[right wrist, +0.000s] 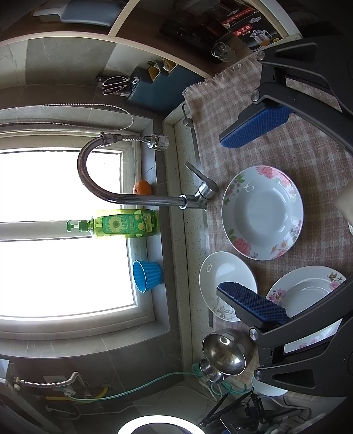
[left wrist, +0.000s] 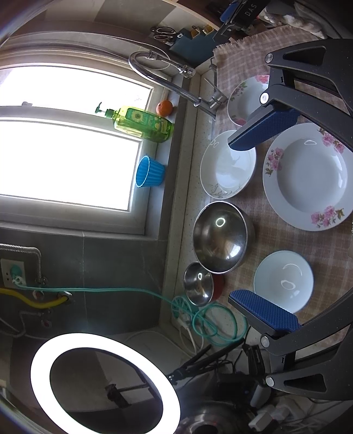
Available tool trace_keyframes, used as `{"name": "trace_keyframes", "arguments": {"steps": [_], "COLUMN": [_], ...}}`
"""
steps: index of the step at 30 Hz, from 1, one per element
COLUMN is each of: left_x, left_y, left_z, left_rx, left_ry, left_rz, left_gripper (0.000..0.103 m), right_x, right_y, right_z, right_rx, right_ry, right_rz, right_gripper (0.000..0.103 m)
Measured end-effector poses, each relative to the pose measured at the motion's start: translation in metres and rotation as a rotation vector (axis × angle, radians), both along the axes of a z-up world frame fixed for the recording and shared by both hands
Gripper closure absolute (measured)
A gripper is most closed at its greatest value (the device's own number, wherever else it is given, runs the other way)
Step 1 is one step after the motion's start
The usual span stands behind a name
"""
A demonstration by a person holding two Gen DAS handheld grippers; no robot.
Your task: Organize plates and bowls
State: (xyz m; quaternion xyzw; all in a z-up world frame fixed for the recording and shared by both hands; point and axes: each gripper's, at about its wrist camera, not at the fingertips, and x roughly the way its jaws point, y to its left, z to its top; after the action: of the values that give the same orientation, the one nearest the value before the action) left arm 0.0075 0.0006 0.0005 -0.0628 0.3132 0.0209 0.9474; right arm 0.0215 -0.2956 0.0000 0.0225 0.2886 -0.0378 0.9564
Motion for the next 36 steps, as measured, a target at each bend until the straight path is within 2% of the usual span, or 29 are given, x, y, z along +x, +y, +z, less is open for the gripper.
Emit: {"name": "trace_keyframes", "arguments": {"steps": [36], "left_x": [0.0021], "left_y": [-0.0055], "left_z": [-0.0029], "left_rx": [-0.008], "left_ry": [0.004], "left_rz": [-0.006], "left_gripper": [0.001], "right_x": [0.0041], "right_y": [0.002], "right_z": [-0.0014], "right_rx": [0.004], "right_ry": [0.007], "right_rz": [0.003], "right_gripper": [0.002]}}
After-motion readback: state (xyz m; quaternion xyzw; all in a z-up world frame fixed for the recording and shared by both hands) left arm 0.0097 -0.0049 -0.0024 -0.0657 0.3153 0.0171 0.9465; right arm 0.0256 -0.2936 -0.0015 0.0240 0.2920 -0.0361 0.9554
